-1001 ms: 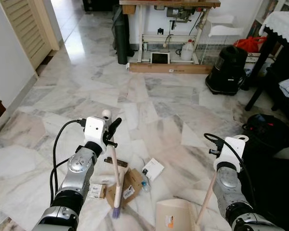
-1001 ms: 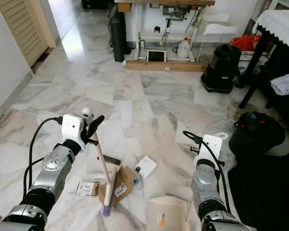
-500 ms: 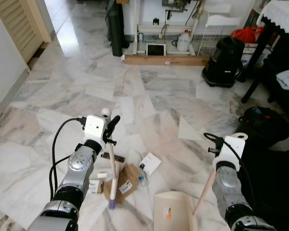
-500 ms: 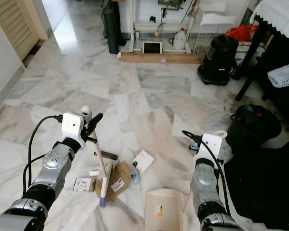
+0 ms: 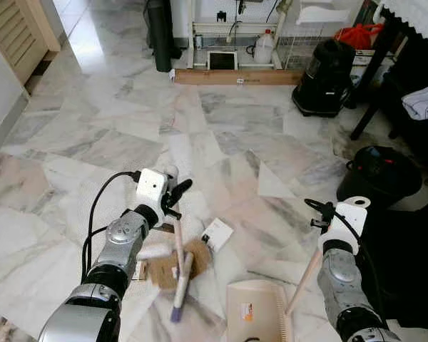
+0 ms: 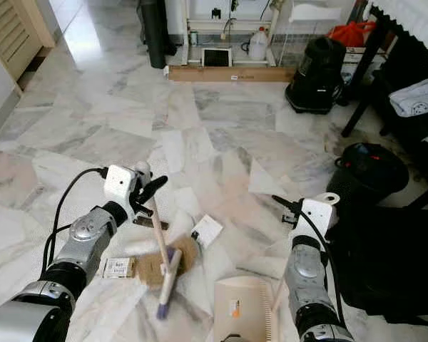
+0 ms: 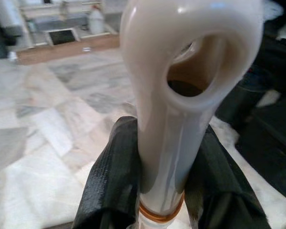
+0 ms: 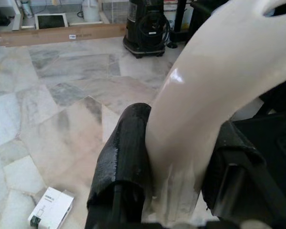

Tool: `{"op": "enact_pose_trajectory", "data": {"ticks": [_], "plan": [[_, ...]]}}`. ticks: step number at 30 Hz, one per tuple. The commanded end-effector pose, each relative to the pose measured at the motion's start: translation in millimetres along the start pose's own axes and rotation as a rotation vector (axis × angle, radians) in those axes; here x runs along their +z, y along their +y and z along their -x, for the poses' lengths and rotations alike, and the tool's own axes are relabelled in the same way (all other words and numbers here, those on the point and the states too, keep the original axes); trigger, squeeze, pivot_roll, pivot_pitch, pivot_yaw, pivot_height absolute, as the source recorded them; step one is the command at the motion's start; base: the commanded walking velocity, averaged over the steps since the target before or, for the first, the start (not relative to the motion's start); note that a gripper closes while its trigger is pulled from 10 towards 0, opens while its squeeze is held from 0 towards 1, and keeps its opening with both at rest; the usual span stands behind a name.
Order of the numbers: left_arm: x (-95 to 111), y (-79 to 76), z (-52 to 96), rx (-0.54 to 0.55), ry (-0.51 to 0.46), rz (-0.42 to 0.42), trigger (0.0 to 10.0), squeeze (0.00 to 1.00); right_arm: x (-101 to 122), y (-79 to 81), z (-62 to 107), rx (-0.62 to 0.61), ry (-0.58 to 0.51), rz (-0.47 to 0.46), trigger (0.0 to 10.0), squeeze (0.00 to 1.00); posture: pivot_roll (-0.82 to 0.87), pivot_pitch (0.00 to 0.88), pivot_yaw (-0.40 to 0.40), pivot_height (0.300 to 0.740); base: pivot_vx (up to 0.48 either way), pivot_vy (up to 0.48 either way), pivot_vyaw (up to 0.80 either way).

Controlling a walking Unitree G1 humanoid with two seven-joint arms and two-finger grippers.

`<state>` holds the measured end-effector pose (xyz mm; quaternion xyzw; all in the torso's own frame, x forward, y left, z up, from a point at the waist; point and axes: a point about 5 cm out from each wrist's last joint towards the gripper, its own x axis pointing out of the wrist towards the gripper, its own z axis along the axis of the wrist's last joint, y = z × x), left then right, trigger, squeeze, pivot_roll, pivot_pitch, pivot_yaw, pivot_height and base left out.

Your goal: Sweep floor

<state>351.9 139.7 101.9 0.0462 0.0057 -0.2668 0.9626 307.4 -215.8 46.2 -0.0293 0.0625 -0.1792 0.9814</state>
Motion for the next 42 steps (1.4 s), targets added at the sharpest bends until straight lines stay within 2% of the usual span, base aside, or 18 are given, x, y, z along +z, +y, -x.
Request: {"op": "enact_pose_trajectory", "data": {"ticks": [1, 6, 19, 25, 35, 40, 42], "plan": [[-12, -2.7, 4.4, -0.038, 0.059, 0.060, 10.0, 0.00, -2, 1.6, 1.0, 0.010, 0.020, 0.001, 10.0, 0.00, -0.14, 0.159, -0.045, 0.740, 0.000, 0.000, 0.00], [-10, 4.8, 10.3, -0.071, 0.075, 0.067, 10.0, 0.00, -1, 4.4, -1.9, 0.016, 0.034, 0.001, 10.0, 0.00, -0.12, 0.141, -0.041, 0.740, 0.000, 0.000, 0.00], [18, 13.8, 28.7, -0.163, 0.012, 0.098, 10.0, 0.00, 0, 8.5, -6.3, 0.023, 0.057, -0.003, 10.0, 0.00, -0.05, 0.081, -0.040, 0.740, 0.000, 0.000, 0.00], [31, 6.1, 33.9, -0.224, -0.004, 0.150, 10.0, 0.00, 1, 8.6, -9.0, 0.022, 0.067, 0.002, 10.0, 0.00, -0.03, 0.049, -0.036, 0.740, 0.000, 0.000, 0.00], [49, -8.7, 27.9, -0.283, -0.075, 0.289, 10.0, 0.00, 2, 8.6, -10.3, 0.024, 0.069, 0.005, 10.0, 0.00, -0.01, 0.018, -0.035, 0.740, 0.000, 0.000, 0.00], [57, -6.3, 27.0, -0.255, -0.104, 0.277, 10.0, 0.00, 2, 9.1, -10.6, 0.033, 0.058, 0.028, 10.0, 0.00, 0.00, 0.005, -0.035, 0.740, 0.000, 0.000, 0.00], [68, 4.3, 28.1, -0.173, -0.165, 0.253, 10.0, 0.00, 3, 9.4, -11.0, 0.040, 0.055, 0.067, 10.0, 0.00, 0.00, 0.002, -0.036, 0.740, 0.000, 0.000, 0.00]]}}
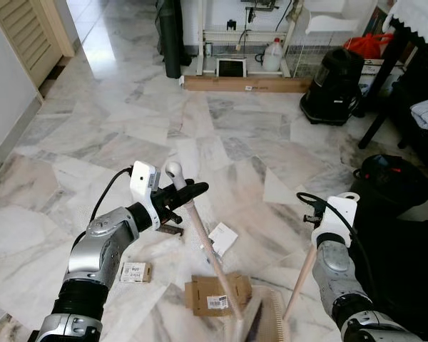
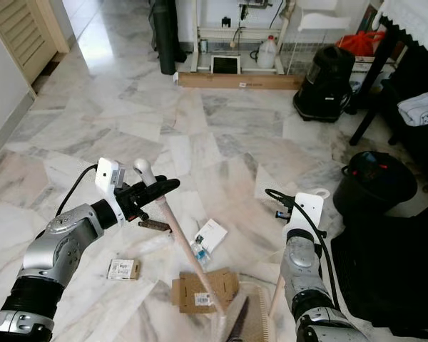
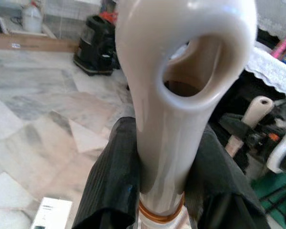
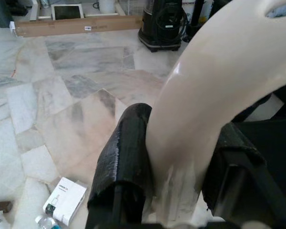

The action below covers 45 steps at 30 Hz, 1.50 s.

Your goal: Sweep floor

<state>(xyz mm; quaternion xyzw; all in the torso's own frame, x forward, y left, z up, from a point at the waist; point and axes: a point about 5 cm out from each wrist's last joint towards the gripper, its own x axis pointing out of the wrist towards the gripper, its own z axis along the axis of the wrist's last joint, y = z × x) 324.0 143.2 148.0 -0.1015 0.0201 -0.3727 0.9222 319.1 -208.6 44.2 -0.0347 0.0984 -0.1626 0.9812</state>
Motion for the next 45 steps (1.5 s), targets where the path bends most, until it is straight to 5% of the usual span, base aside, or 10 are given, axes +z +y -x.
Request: {"op": "enact_pose_trajectory", "data": {"ticks": [1, 7, 14, 22, 31, 45], "plan": [[28, 6.2, 1.7, 0.058, -0.122, -0.054, 10.0, 0.00, 3, -1.7, -2.3, 0.005, -0.011, 0.048, 10.0, 0.00, 0.00, 0.000, -0.037, 0.740, 0.000, 0.000, 0.00], [53, 13.5, 7.9, 0.186, -0.252, -0.130, 10.0, 0.00, 3, -0.7, -2.6, 0.012, -0.012, 0.069, 10.0, 0.00, 0.00, 0.000, -0.043, 0.740, 0.000, 0.000, 0.00], [62, 17.7, 14.1, 0.289, -0.297, -0.237, 10.0, 0.00, 3, -1.7, -2.5, 0.010, -0.018, 0.071, 10.0, 0.00, 0.00, 0.000, -0.050, 0.740, 0.000, 0.000, 0.00], [47, 23.3, 21.0, 0.343, -0.203, -0.341, 10.0, 0.00, 13, -1.2, -3.3, 0.013, -0.094, 0.036, 10.0, 0.00, 0.00, 0.013, -0.052, 0.740, 0.000, 0.000, 0.00], [19, 22.8, 27.5, 0.327, -0.092, -0.348, 10.0, 0.00, 26, 2.7, -3.6, 0.017, -0.180, -0.016, 10.0, 0.00, 0.00, 0.034, -0.047, 0.740, 0.000, 0.000, 0.00], [7, 18.7, 35.0, 0.281, -0.011, -0.352, 10.0, 0.00, 10, 7.2, -1.6, 0.021, -0.080, 0.032, 10.0, 0.00, 0.02, 0.074, -0.042, 0.740, 0.000, 0.000, 0.00]]}}
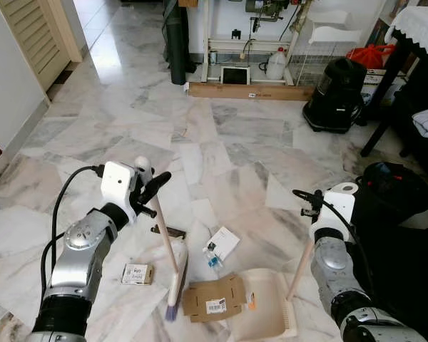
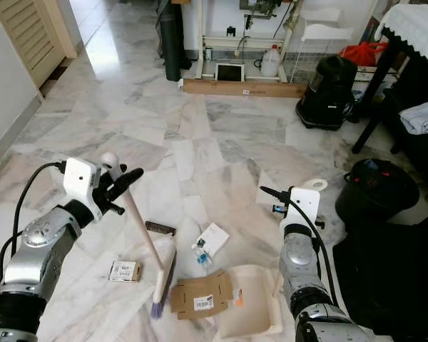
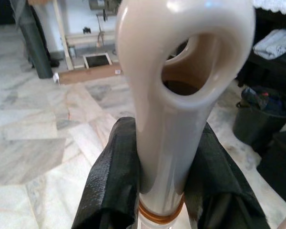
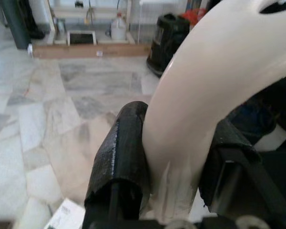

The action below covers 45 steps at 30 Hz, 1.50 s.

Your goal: Sweep floor

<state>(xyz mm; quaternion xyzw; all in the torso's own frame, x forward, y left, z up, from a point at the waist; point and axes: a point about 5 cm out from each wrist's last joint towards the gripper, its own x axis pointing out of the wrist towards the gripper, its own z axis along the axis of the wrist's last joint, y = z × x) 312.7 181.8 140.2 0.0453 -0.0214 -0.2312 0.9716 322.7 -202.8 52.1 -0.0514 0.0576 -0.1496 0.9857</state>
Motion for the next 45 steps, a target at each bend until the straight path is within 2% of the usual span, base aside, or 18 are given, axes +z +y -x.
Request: {"op": "enact_pose_trajectory", "data": {"ticks": [1, 19, 25, 45], "plan": [[10, 0.9, 0.6, -0.014, -0.019, -0.041, 10.0, 0.00, 0, 1.8, -1.5, 0.003, 0.020, 0.013, 10.0, 0.00, 0.02, 0.074, -0.042, 0.740, 0.000, 0.000, 0.00], [7, -2.4, -2.5, -0.047, -0.002, -0.024, 10.0, 0.00, -17, 3.1, 3.2, 0.026, 0.141, 0.075, 10.0, 0.00, 0.01, 0.059, -0.039, 0.740, 0.000, 0.000, 0.00], [9, -1.1, -6.6, -0.061, 0.001, -0.021, 10.0, 0.00, -28, 2.6, 4.2, 0.042, 0.278, 0.106, 10.0, 0.00, 0.01, 0.027, -0.041, 0.740, 0.000, 0.000, 0.00], [9, -2.9, -11.5, -0.082, 0.001, -0.013, 10.0, 0.00, -51, 7.4, 14.8, 0.130, 0.553, 0.149, 10.0, 0.00, 0.00, 0.011, -0.040, 0.740, 0.000, 0.000, 0.00]]}}
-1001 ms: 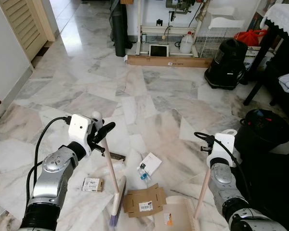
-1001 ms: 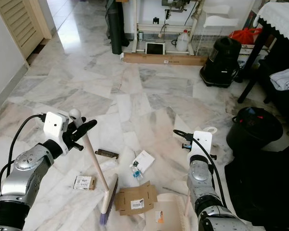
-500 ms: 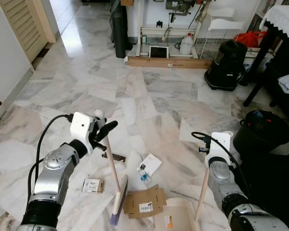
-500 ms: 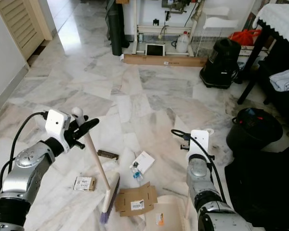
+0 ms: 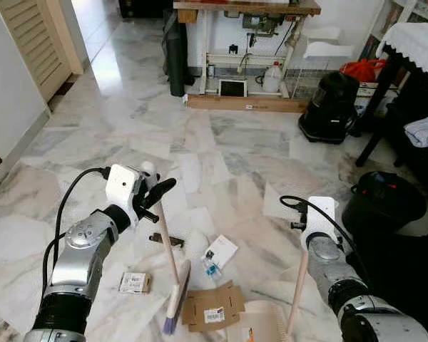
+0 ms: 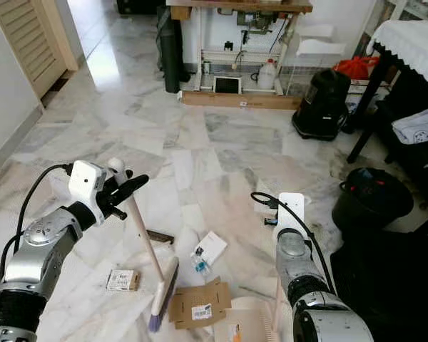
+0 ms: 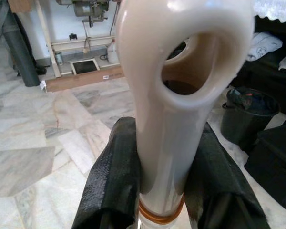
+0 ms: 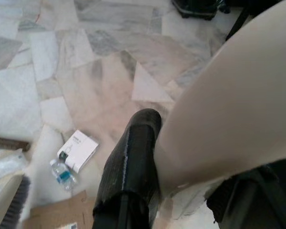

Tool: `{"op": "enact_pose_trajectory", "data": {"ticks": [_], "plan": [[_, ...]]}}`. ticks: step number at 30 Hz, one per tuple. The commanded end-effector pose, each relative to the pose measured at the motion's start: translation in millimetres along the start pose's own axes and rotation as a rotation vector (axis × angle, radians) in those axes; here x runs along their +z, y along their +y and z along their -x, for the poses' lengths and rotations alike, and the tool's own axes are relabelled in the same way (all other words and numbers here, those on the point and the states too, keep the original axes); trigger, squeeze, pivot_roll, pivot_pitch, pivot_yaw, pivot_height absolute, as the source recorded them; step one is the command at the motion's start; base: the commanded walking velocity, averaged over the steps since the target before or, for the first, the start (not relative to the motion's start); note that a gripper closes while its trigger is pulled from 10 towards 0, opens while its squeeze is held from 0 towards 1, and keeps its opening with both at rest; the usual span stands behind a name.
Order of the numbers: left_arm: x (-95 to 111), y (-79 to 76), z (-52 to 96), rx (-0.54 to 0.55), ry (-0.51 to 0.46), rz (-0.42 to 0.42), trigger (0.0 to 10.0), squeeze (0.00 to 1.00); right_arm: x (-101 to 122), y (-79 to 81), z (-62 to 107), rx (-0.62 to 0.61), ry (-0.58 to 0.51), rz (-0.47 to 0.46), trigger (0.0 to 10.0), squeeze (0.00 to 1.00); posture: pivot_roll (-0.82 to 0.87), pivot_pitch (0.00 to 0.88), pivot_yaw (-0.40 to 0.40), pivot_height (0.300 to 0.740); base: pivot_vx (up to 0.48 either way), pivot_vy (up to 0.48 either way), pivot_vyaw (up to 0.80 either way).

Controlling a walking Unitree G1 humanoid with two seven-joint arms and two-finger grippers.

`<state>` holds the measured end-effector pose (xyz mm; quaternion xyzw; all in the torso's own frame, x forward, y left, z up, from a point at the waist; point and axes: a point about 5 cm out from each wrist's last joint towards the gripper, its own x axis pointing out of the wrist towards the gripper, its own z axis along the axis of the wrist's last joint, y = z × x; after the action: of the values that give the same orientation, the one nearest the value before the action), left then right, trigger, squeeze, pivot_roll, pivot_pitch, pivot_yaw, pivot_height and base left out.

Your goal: Sweep floor

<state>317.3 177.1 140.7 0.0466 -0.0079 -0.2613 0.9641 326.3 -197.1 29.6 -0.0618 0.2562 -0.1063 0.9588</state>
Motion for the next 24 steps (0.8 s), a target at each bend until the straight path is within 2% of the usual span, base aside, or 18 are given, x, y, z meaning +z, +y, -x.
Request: {"op": "enact_pose_trajectory", "data": {"ticks": [1, 6, 10, 12, 13, 15, 24], "plan": [[9, -1.0, -5.3, -0.019, -0.023, -0.018, 10.0, 0.00, -35, 2.5, 5.7, 0.031, 0.166, 0.061, 10.0, 0.00, 0.00, 0.015, -0.041, 0.740, 0.000, 0.000, 0.00], [8, -1.9, -5.6, -0.016, -0.023, -0.020, 10.0, 0.00, -28, -0.8, 4.4, -0.002, 0.119, 0.057, 10.0, 0.00, 0.00, 0.015, -0.041, 0.740, 0.000, 0.000, 0.00], [6, -2.5, -5.0, -0.015, -0.020, -0.022, 10.0, 0.00, -20, -5.9, 3.1, -0.044, 0.058, 0.101, 10.0, 0.00, 0.00, 0.025, -0.039, 0.740, 0.000, 0.000, 0.00], [6, -2.5, -4.8, -0.016, -0.018, -0.025, 10.0, 0.00, -10, -10.3, 2.2, -0.084, -0.012, 0.056, 10.0, 0.00, 0.00, 0.028, -0.039, 0.740, 0.000, 0.000, 0.00], [6, -2.5, -4.8, -0.016, -0.018, -0.025, 10.0, 0.00, -10, -10.3, 2.2, -0.084, -0.012, 0.056, 10.0, 0.00, 0.00, 0.028, -0.039, 0.740, 0.000, 0.000, 0.00], [7, -2.6, -5.0, -0.017, -0.018, -0.025, 10.0, 0.00, 4, -13.8, 1.9, -0.117, -0.104, 0.023, 10.0, 0.00, 0.00, 0.030, -0.039, 0.740, 0.000, 0.000, 0.00], [5, -5.2, -6.0, -0.029, -0.013, -0.027, 10.0, 0.00, 16, -18.4, 2.5, -0.158, -0.189, -0.014, 10.0, 0.00, 0.00, 0.033, -0.037, 0.740, 0.000, 0.000, 0.00]]}}
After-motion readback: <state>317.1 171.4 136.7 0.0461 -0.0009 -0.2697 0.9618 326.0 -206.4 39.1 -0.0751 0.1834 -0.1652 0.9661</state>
